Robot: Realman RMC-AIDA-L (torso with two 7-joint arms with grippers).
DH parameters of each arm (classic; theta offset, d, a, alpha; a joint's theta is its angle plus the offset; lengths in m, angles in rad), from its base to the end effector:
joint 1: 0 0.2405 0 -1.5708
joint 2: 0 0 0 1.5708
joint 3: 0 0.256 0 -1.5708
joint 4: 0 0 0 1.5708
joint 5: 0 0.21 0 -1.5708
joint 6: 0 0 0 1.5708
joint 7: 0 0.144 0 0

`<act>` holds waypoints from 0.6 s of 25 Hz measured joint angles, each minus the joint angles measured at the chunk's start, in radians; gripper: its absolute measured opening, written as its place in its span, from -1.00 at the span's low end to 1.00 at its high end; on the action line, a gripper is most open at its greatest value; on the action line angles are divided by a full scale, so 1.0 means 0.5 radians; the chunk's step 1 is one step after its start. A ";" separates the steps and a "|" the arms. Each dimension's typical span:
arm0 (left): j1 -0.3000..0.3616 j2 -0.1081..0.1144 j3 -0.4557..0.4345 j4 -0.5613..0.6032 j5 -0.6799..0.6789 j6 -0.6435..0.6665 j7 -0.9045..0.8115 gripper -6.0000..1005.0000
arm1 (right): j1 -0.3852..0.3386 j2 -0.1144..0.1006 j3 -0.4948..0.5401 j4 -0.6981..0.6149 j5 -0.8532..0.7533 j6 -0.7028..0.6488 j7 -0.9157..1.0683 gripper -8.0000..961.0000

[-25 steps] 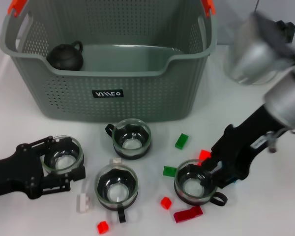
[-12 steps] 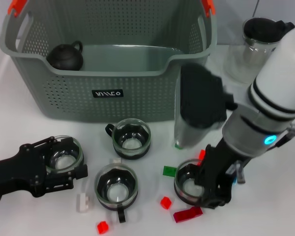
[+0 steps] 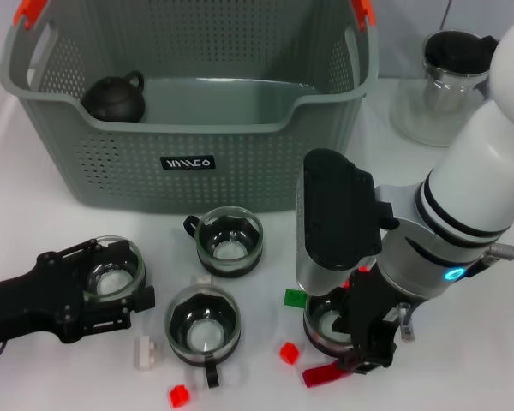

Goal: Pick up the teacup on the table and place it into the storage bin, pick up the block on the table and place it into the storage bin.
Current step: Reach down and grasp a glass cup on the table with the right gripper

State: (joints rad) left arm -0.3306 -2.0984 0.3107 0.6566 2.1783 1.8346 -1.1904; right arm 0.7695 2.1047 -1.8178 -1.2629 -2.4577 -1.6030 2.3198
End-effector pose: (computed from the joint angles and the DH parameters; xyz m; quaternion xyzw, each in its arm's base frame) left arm -0.3236 0.2397 0.0232 -0.9055 -0.2499 -0.3018 0.1628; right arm 0.1220 0.3058 -0.0855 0.9592 -0.0292 0.2804 0.0192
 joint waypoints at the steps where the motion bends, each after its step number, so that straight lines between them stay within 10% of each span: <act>1: 0.000 0.000 0.000 -0.001 0.000 -0.001 0.000 0.74 | -0.003 0.000 -0.002 0.010 -0.008 0.017 0.001 -0.07; 15: -0.002 0.000 -0.003 -0.001 -0.009 -0.009 0.000 0.74 | 0.001 0.009 -0.050 0.124 -0.028 0.097 0.049 -0.11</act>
State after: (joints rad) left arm -0.3314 -2.0984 0.3090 0.6559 2.1737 1.8300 -1.1904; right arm 0.7699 2.1093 -1.8427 -1.2009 -2.4715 -1.5546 2.3443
